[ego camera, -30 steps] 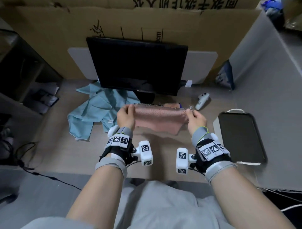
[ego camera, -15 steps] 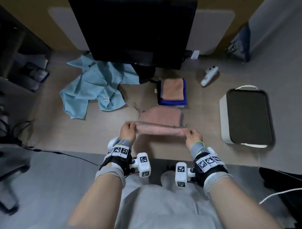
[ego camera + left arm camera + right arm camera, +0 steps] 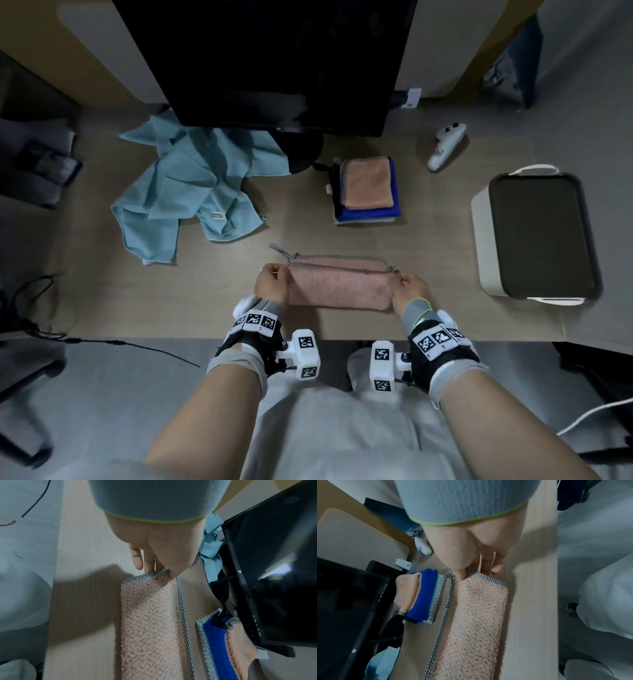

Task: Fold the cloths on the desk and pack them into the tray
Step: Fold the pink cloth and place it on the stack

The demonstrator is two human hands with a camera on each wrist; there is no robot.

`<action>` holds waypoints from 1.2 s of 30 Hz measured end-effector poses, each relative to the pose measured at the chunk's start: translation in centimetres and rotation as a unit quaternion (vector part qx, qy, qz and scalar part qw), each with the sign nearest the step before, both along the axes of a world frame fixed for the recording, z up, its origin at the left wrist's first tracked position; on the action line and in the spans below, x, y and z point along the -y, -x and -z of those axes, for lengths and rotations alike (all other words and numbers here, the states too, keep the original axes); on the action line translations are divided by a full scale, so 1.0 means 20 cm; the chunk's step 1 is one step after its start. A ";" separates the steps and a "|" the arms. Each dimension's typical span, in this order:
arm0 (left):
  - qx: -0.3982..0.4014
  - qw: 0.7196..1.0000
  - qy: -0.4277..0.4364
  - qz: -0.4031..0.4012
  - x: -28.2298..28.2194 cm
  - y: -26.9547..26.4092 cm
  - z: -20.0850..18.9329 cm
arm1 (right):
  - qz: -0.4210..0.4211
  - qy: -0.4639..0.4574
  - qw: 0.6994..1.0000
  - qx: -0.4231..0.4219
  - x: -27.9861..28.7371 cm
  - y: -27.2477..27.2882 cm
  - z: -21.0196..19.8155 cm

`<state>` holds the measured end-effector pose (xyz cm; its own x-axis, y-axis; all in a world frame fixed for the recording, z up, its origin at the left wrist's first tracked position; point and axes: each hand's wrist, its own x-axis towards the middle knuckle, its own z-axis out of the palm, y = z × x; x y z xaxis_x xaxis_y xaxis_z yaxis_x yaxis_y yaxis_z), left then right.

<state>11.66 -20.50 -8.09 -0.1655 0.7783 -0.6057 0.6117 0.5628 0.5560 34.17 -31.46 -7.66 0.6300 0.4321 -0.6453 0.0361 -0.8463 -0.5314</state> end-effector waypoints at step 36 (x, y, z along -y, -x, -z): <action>0.144 0.983 0.110 0.006 0.09 -0.06 0.21 | -0.004 0.077 0.995 -0.069 -0.11 0.03 0.05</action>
<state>12.95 -22.30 -12.20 0.0466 0.6234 -0.7805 0.4537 0.6829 0.5726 33.57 -29.32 -8.70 0.5282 0.3252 -0.7844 -0.0218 -0.9183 -0.3954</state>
